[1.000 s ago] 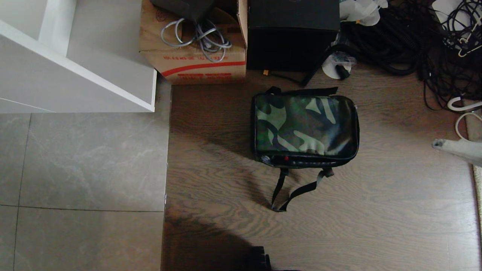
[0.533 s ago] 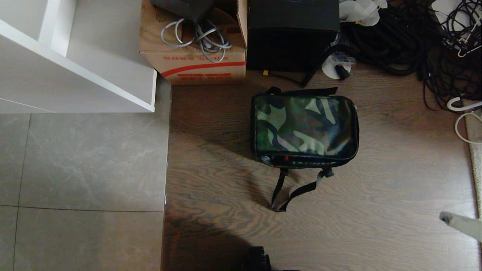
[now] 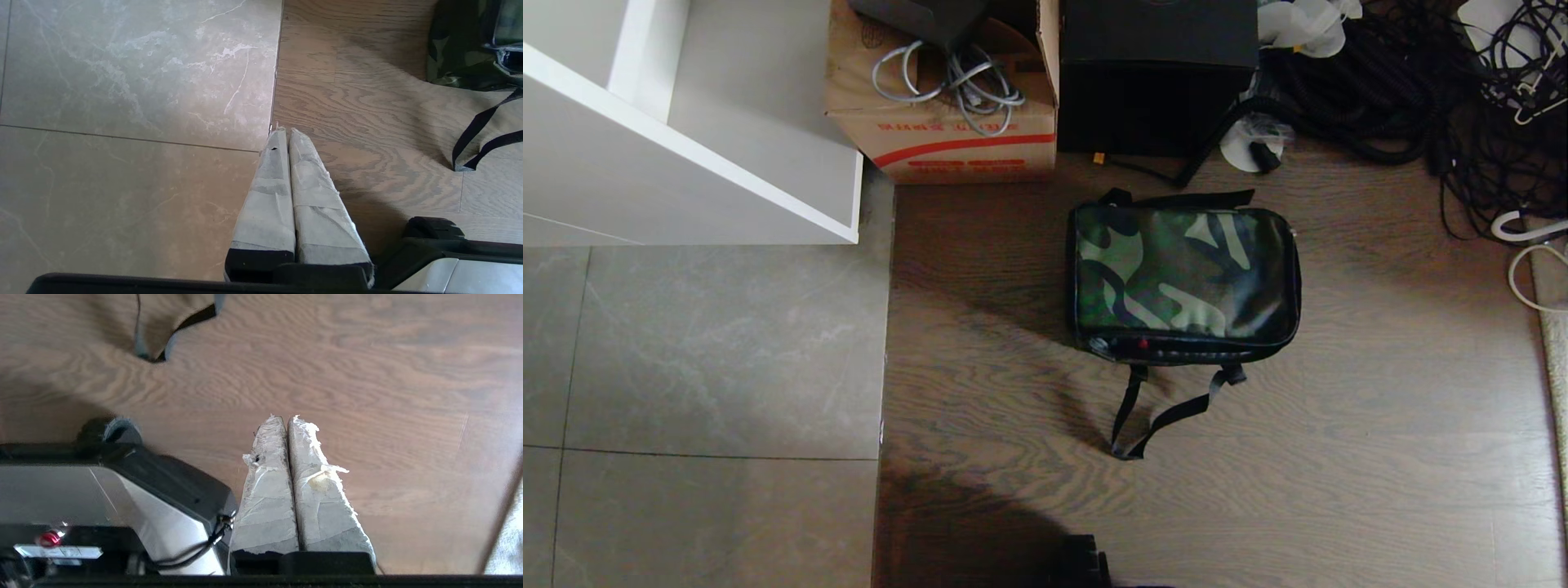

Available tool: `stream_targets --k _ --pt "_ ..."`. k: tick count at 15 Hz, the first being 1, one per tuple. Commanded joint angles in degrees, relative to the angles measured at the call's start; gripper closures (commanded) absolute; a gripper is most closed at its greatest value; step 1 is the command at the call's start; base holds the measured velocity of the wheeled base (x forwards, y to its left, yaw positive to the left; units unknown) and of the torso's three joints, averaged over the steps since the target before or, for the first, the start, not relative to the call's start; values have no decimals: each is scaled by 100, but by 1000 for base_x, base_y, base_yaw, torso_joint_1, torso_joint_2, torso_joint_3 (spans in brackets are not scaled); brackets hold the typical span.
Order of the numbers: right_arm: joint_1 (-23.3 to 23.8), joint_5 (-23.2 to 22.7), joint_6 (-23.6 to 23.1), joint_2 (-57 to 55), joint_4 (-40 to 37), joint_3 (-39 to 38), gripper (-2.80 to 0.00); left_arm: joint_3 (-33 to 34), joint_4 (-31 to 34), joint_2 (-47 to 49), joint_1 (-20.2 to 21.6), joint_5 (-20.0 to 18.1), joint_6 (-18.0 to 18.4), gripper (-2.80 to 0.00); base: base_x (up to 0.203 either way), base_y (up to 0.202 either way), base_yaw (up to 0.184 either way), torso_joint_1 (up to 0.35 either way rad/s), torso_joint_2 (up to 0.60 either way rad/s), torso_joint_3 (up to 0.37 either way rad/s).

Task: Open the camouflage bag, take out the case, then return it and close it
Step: Open the top of the storage box

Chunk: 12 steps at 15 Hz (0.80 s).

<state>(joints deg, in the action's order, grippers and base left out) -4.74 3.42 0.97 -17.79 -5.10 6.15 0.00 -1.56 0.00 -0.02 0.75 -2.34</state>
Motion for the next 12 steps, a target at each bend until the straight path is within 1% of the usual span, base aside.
stream_targets --k 1,2,3,4,5,6,12 --pt "-81 51 -30 110 394 -357 0 44 -2 0 -6 4 -3 0 0 0 0 0 0 0" --pt "-77 31 -17 109 739 -464 0 44 -2 0 1 4 -3 0 0 0 0 0 0 0" --pt "-68 -94 -85 88 787 -500 0 44 -2 0 2 4 -3 0 0 0 0 0 0 0" --pt "39 -319 -175 69 659 -497 0 44 -2 0 -1 4 -3 0 0 0 0 0 0 0" --pt "330 -400 -229 153 574 -531 0 44 -2 0 -6 4 -3 0 0 0 0 0 0 0" --pt "447 -420 -239 404 494 -542 0 44 -2 0 -6 4 -3 0 0 0 0 0 0 0" --pt "431 -418 -157 1811 552 -608 0 44 -2 0 2 4 -3 0 0 0 0 0 0 0"
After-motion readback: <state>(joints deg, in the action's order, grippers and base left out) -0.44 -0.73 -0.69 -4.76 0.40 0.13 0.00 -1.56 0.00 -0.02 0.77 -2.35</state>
